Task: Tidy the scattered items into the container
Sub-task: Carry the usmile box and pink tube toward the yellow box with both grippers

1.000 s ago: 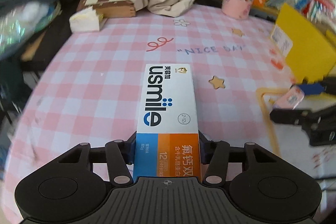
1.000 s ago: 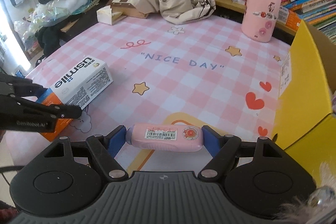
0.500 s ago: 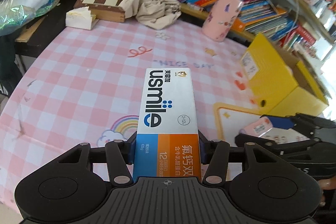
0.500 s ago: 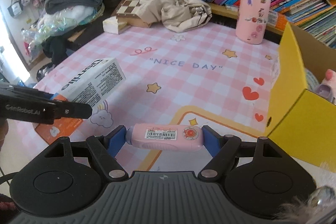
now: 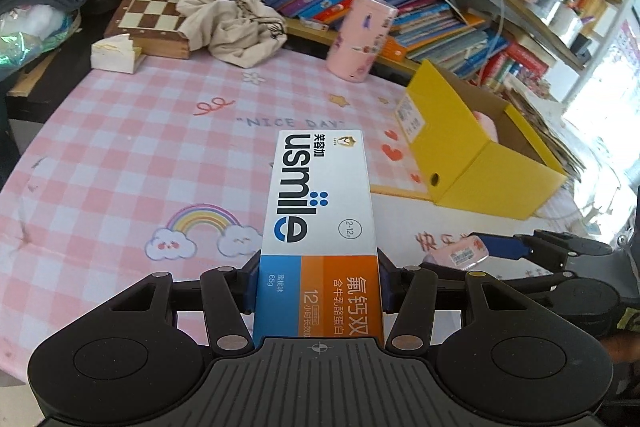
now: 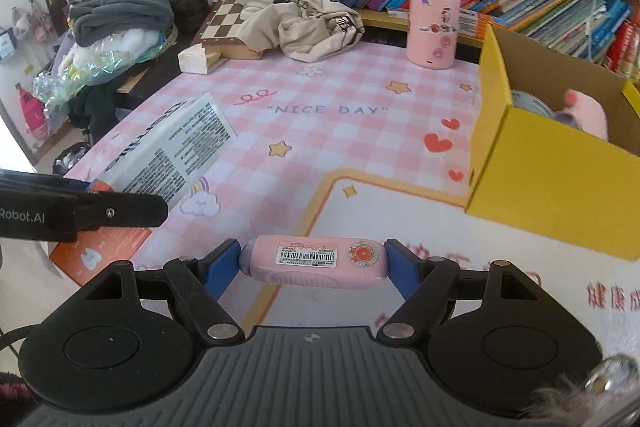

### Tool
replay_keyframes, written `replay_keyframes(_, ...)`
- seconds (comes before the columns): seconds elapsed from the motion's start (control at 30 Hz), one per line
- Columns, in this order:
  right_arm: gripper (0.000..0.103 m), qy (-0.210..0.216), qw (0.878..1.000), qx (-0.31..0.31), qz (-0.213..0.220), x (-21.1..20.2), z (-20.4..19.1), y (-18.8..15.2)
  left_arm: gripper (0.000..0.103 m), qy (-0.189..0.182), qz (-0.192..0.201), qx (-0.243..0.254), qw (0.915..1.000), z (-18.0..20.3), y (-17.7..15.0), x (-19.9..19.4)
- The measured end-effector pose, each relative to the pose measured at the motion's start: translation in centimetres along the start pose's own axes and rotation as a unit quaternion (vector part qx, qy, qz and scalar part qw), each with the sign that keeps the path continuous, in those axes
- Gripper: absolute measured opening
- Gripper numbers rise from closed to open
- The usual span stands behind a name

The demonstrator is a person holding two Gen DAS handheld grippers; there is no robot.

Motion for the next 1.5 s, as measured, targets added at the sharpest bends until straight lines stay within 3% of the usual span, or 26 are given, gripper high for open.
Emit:
replay_keyframes(0.53,0.076,-0.042,0.998,0.038,0.003,-4.0,3.9,-3.0,0.051,-0.04,-0.013,0.051,0.9978,6.1,-1.1,0.6)
replay_keyframes(1.13,0.076,-0.063,0.995,0.08,0.022,-8.9,14.4,-4.4,0.051,-0.061,-0.012,0.11,0.992,17.4,-0.2,3.7)
replay_keyframes(1.5,0.076,-0.076,0.994,0.053,0.058,-12.1,20.1,-3.0,0.051,-0.079,0.018,0.135,0.9876,24.1,2.3,4.5)
Point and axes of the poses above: each gripper's, at about its wrist camera, not at the fingertips, and x roughly the way its jaws point, z to its right, y to its top, the point moved 9 cm from there along x, roughly the way its jaws point, and after that the axes turned 6 degrees about y, right-handed, at the moved point
